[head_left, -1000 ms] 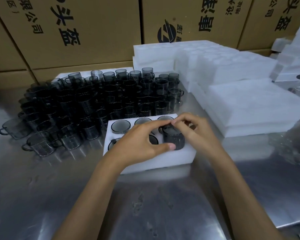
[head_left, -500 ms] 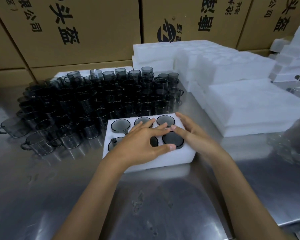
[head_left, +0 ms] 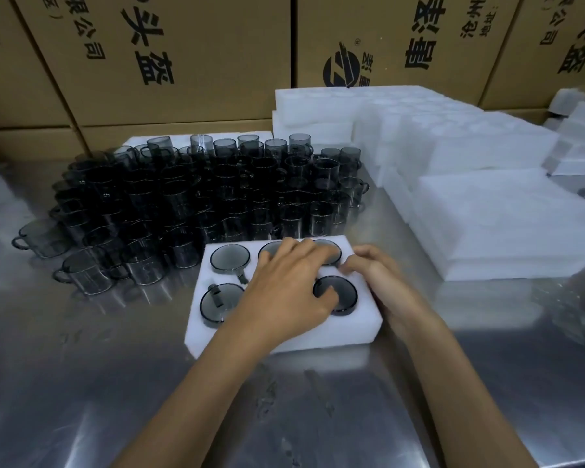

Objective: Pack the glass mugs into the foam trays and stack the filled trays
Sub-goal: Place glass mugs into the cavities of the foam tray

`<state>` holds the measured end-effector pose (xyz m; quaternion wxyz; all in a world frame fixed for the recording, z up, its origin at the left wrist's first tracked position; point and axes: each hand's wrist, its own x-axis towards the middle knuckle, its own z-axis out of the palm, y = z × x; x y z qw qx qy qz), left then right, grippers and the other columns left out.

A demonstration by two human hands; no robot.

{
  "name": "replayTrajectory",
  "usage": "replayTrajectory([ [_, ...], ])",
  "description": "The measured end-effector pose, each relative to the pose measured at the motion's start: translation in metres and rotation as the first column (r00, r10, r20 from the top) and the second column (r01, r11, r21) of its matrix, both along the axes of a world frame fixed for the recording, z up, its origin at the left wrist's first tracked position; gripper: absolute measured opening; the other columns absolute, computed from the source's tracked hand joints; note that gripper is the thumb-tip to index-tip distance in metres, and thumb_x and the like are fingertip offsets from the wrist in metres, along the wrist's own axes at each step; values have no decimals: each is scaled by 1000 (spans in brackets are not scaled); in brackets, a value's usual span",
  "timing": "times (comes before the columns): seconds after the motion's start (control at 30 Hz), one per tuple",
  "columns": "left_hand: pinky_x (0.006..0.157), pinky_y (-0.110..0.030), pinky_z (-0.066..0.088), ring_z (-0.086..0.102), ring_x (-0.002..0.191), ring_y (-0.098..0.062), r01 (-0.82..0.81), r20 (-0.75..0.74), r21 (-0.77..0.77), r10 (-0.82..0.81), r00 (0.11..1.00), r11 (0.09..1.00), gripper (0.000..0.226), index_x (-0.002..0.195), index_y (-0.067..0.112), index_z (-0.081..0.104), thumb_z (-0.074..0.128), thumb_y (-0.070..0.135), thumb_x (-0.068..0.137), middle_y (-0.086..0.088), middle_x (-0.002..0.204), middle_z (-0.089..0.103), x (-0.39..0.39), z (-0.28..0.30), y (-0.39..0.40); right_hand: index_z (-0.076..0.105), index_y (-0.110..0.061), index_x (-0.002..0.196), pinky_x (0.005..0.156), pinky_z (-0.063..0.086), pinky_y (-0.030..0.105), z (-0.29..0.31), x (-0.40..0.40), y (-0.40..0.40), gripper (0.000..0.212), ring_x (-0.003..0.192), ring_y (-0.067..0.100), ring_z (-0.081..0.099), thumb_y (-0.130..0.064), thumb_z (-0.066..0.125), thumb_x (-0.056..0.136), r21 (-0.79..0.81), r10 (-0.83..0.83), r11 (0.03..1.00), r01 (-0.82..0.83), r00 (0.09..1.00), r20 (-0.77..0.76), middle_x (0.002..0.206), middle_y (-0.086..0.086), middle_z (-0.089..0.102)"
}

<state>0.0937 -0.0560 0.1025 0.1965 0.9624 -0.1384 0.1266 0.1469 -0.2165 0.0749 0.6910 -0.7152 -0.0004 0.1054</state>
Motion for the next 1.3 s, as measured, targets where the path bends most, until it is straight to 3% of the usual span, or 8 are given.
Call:
replayTrajectory([
  [0.27,100,-31,34,32,112,-6,-8,-71,-67,4,997,998,37,123,35,59,66,30,86,20,107,50,2,4,7,71,-27,100,83,59,38,4,-10,8,28,90,17,72,-19,71,73,-59,29,998,-27,999,42,96,0,75],
  [0.5,79,-14,31,29,97,-5,57,66,-174,-46,997,983,31,108,32,63,74,26,80,20,97,50,1,11,18,66,-45,117,65,54,16,12,-21,12,42,93,6,71,-15,58,89,55,175,981,-188,967,188,104,-12,74],
  [0.63,95,-26,37,39,106,-3,55,63,-266,-40,997,962,32,112,36,67,73,46,82,22,105,51,-4,26,36,69,-44,113,59,54,19,15,-20,20,41,85,10,73,-13,61,88,158,78,982,-104,984,161,101,-7,76],
  [0.73,113,-40,28,34,129,-8,-133,262,-450,274,925,883,38,124,34,62,66,45,89,13,133,47,-11,38,68,74,-38,107,53,54,24,26,-13,20,36,74,14,73,-13,61,85,297,-84,953,60,994,69,95,0,78],
  [0.83,109,-34,29,27,134,-3,-336,15,-667,463,886,665,68,147,38,33,66,48,88,12,149,31,-17,45,98,71,-26,119,61,56,30,39,-4,21,37,81,22,71,-21,58,85,443,-119,888,120,992,-31,101,5,76],
  [0.93,91,-39,55,64,113,-17,-366,-374,-899,11,927,239,64,143,32,44,68,48,86,5,132,62,-11,56,115,64,-18,129,78,56,36,56,8,32,44,97,25,69,-27,58,87,465,-84,882,79,996,-10,116,8,72],
  [1.13,76,-40,59,74,88,-24,-270,-261,-950,-76,962,-156,15,95,20,78,67,17,86,-8,102,76,21,72,151,67,-19,125,91,56,42,91,46,72,45,113,26,68,-51,49,99,648,55,752,-123,991,125,124,9,70],
  [1.3,87,-49,57,71,100,-29,-45,-97,-888,92,991,-458,31,122,16,60,63,14,91,-13,110,73,79,106,195,62,-15,122,61,58,31,85,74,140,34,88,22,72,-35,42,104,440,-45,898,-12,992,119,114,9,72],
])
